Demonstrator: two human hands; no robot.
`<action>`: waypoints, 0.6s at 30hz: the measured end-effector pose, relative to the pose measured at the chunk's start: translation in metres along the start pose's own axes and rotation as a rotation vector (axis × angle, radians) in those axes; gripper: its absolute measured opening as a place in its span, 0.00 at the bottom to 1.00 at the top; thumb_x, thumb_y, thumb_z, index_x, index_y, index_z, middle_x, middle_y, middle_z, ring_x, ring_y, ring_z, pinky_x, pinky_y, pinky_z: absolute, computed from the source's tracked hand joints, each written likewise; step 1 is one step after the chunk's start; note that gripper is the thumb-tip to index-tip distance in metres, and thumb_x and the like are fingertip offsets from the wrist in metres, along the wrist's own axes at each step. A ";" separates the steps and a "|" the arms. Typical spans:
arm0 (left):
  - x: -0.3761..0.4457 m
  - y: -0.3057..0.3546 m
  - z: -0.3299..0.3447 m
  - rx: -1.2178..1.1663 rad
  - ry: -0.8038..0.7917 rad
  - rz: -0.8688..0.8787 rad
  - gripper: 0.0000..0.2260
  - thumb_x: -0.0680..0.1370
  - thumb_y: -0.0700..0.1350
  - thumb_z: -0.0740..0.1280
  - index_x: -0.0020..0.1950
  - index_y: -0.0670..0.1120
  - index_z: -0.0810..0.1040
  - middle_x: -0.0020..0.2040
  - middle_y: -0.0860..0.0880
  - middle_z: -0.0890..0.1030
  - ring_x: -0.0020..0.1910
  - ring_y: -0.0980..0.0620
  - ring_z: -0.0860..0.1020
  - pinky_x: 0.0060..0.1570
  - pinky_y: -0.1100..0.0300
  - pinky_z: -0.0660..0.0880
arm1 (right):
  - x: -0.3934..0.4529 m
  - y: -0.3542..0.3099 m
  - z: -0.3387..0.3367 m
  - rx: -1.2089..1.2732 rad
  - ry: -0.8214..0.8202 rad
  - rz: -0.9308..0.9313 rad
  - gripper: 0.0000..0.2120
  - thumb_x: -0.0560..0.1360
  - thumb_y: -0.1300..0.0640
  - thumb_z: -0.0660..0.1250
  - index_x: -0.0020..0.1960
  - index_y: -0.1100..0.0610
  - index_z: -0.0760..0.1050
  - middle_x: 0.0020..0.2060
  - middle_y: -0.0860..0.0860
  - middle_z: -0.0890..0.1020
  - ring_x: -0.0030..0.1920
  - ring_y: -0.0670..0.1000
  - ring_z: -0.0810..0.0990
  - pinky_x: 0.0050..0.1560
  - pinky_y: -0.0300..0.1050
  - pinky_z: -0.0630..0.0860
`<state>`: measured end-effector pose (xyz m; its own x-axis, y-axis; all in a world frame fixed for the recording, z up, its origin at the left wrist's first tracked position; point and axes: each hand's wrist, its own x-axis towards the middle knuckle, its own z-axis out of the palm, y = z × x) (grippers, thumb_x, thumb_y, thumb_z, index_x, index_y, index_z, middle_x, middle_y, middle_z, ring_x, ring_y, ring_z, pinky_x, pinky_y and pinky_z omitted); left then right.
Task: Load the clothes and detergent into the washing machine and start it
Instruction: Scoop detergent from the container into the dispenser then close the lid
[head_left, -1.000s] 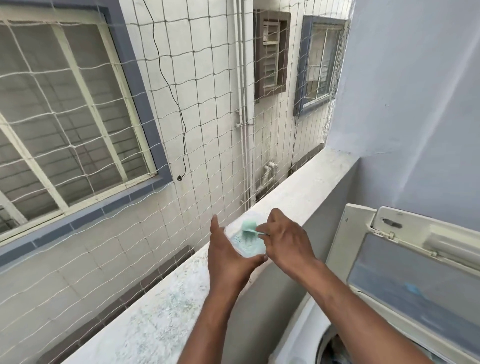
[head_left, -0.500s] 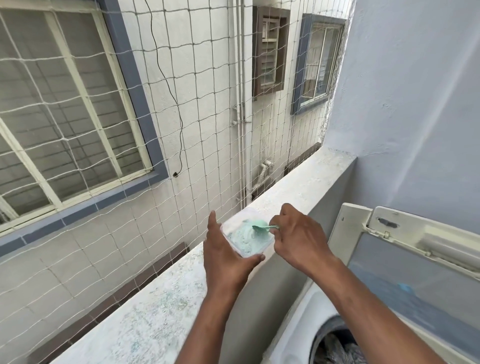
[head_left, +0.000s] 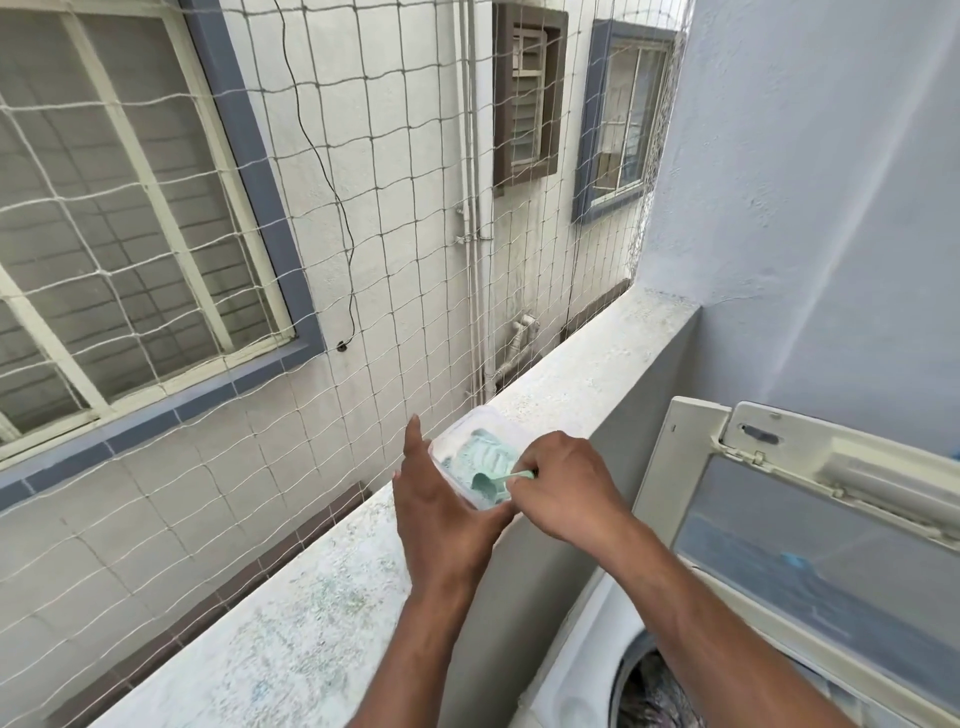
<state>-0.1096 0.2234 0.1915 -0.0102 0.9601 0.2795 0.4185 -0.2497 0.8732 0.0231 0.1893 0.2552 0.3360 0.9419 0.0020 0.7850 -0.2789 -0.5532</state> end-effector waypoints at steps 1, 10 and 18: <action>0.000 0.000 0.000 0.010 0.004 -0.002 0.63 0.57 0.60 0.85 0.84 0.59 0.51 0.67 0.56 0.76 0.67 0.49 0.76 0.64 0.48 0.77 | 0.002 0.001 0.002 0.050 -0.003 0.024 0.10 0.68 0.58 0.68 0.42 0.63 0.84 0.37 0.59 0.86 0.38 0.60 0.84 0.38 0.52 0.81; 0.004 0.000 -0.004 0.059 -0.041 -0.081 0.66 0.55 0.55 0.87 0.83 0.58 0.50 0.64 0.53 0.78 0.66 0.48 0.77 0.60 0.54 0.76 | 0.017 0.015 0.012 0.660 0.005 0.380 0.11 0.72 0.66 0.72 0.33 0.60 0.74 0.23 0.52 0.67 0.18 0.51 0.67 0.26 0.42 0.71; 0.002 0.003 -0.006 0.095 -0.087 -0.054 0.67 0.55 0.60 0.87 0.84 0.54 0.50 0.77 0.48 0.71 0.76 0.45 0.68 0.68 0.54 0.69 | 0.020 0.025 0.013 0.918 0.046 0.474 0.06 0.72 0.67 0.74 0.39 0.63 0.78 0.29 0.55 0.71 0.20 0.49 0.67 0.23 0.40 0.70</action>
<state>-0.1139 0.2237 0.1974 0.0420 0.9800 0.1943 0.5033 -0.1888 0.8432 0.0430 0.2034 0.2307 0.5422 0.7590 -0.3604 -0.1257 -0.3508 -0.9280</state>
